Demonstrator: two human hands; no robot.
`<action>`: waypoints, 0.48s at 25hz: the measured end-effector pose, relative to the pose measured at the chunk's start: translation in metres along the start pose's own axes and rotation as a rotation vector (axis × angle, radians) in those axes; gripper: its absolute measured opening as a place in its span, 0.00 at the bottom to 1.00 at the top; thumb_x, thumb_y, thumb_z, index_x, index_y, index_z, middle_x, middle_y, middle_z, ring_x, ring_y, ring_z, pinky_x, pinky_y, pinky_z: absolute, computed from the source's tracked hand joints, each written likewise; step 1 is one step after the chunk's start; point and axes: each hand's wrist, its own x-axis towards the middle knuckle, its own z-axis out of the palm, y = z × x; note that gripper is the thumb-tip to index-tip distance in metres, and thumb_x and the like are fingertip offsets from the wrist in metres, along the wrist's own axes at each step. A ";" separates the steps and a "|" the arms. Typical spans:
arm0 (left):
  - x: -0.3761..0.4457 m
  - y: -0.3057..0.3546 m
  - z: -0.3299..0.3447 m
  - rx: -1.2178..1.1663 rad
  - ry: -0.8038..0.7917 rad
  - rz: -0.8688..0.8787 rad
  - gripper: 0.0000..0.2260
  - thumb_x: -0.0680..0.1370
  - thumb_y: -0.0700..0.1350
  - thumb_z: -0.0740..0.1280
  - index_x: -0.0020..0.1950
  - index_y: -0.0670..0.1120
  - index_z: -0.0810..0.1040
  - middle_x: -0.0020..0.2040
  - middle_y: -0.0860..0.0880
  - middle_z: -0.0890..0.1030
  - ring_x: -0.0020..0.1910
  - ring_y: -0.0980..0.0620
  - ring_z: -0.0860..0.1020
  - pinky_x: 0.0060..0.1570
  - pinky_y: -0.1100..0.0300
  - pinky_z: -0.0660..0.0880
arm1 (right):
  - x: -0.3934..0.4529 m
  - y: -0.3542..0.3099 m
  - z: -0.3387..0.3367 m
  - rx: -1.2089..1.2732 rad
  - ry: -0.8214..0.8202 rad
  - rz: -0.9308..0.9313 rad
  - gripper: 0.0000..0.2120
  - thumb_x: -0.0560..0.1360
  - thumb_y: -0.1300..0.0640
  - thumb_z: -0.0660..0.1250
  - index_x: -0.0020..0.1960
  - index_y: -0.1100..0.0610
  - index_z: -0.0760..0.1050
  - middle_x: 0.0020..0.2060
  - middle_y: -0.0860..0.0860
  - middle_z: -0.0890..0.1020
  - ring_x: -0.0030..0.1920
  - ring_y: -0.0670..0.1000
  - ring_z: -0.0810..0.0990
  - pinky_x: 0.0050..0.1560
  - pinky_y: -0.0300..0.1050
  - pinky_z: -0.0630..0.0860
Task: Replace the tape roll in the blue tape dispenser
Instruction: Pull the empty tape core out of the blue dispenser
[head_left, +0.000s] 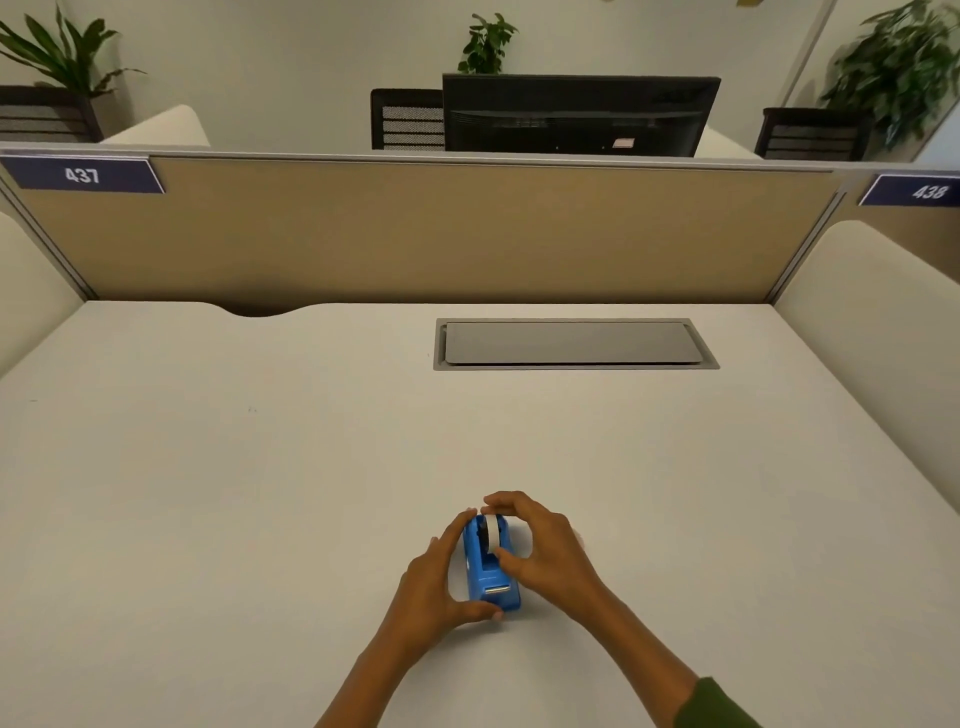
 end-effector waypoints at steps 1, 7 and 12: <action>0.000 -0.001 0.001 0.003 0.001 0.003 0.45 0.61 0.55 0.77 0.65 0.66 0.49 0.71 0.55 0.65 0.60 0.62 0.66 0.59 0.65 0.63 | -0.001 -0.002 -0.001 0.008 0.002 0.002 0.25 0.70 0.59 0.71 0.63 0.45 0.67 0.59 0.43 0.76 0.60 0.46 0.74 0.65 0.48 0.71; -0.003 0.009 -0.005 -0.002 -0.036 0.013 0.49 0.60 0.57 0.76 0.72 0.57 0.49 0.74 0.58 0.56 0.71 0.56 0.59 0.69 0.57 0.60 | -0.005 -0.011 -0.007 0.069 0.008 -0.009 0.25 0.69 0.60 0.71 0.62 0.46 0.67 0.59 0.43 0.77 0.60 0.45 0.75 0.65 0.48 0.72; -0.013 0.035 -0.022 -0.283 0.260 0.056 0.19 0.72 0.50 0.67 0.63 0.52 0.73 0.64 0.54 0.75 0.62 0.55 0.73 0.56 0.71 0.70 | -0.007 -0.023 -0.019 0.107 0.031 -0.069 0.25 0.69 0.60 0.71 0.58 0.39 0.67 0.56 0.37 0.77 0.58 0.38 0.75 0.62 0.39 0.72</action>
